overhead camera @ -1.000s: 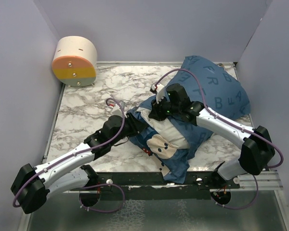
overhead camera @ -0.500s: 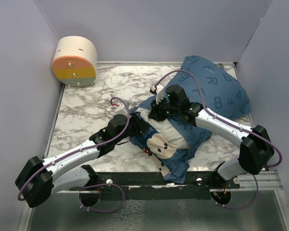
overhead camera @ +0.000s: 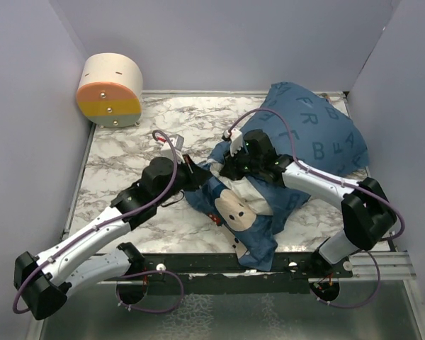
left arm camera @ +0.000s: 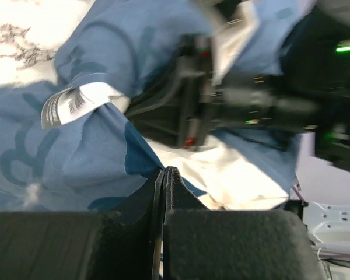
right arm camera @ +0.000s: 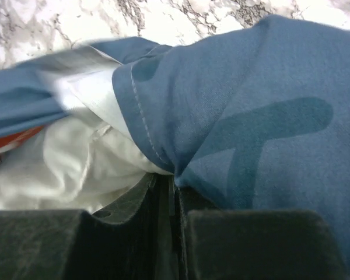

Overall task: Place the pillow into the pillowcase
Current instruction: Stuff the pillow into the pillowcase.

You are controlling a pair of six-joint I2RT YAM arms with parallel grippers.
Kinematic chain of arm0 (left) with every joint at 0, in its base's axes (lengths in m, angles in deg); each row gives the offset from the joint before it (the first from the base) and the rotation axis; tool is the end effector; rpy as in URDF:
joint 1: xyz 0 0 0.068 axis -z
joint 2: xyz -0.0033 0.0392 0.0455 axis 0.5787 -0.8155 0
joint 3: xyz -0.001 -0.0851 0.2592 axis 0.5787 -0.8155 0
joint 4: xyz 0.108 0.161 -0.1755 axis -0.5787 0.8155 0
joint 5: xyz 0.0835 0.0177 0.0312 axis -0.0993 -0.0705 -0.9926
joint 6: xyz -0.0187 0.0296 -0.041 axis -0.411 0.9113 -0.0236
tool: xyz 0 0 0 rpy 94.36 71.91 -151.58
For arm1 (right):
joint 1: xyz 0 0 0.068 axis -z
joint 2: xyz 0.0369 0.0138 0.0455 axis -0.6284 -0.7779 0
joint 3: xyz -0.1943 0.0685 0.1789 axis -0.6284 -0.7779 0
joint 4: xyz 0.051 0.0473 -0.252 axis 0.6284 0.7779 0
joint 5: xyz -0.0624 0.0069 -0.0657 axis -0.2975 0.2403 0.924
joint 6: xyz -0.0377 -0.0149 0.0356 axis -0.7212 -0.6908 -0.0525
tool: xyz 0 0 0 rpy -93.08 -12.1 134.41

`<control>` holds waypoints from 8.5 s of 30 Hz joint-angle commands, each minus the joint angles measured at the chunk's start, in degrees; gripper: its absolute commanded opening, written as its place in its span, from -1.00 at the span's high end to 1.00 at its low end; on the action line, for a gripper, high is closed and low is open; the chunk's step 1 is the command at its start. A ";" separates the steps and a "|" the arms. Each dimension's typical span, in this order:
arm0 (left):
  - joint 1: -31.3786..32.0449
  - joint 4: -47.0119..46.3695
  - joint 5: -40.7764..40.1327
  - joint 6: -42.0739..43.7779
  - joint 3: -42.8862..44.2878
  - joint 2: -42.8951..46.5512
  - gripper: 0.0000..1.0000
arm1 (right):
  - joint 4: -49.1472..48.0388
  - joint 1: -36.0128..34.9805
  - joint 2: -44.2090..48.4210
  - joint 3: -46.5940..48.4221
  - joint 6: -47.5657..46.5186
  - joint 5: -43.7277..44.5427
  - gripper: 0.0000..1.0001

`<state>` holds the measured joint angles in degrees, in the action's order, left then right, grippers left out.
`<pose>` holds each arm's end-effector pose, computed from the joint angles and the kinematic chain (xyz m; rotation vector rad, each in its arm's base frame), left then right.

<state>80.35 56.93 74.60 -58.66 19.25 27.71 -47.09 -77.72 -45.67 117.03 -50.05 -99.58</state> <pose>0.1517 -0.1479 0.3005 -0.0983 1.9996 -1.0191 0.2568 0.2202 0.2382 -0.8267 2.1751 0.7473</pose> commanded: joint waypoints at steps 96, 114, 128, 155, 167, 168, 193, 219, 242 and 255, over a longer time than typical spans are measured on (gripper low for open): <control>12.93 3.38 49.79 61.41 32.43 -16.37 1.00 | 9.05 2.75 14.10 -24.99 27.41 10.63 0.58; 8.25 -15.80 5.39 33.57 -1.60 2.20 -0.30 | 4.44 2.83 41.50 -18.03 16.30 -2.38 -0.57; 7.04 -6.20 6.24 4.73 -5.07 14.69 -0.21 | 13.71 2.84 34.57 -5.95 8.13 -3.39 -0.26; -1.10 -9.54 21.36 1.84 10.49 -5.84 1.00 | 4.45 2.84 2.98 -17.31 16.76 8.58 0.79; -5.52 -12.30 18.47 1.94 11.97 -10.29 0.47 | -5.98 2.88 8.41 -22.10 17.26 -8.38 0.67; -6.39 -12.62 19.17 1.92 9.47 -11.53 0.09 | -7.32 2.84 11.36 -22.69 17.24 -10.92 0.64; 7.72 -9.75 13.46 -4.54 0.22 -7.85 -0.13 | 14.36 2.84 31.36 -15.78 16.41 -0.86 0.64; 5.93 -5.35 13.09 10.71 19.36 -19.18 0.47 | -8.07 2.84 15.91 -28.06 22.83 -5.38 0.54; -1.75 -8.34 10.73 7.87 -4.03 2.39 0.52 | 12.34 2.35 31.73 -9.56 9.64 4.49 -0.32; -3.90 -20.05 16.97 5.43 -2.02 -19.99 0.54 | 6.38 1.08 31.92 -10.01 10.77 -4.81 0.98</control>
<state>77.40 40.83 88.92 -53.09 14.99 13.83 -36.29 -76.32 -19.09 106.91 -39.97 -94.86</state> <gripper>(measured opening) 0.273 0.085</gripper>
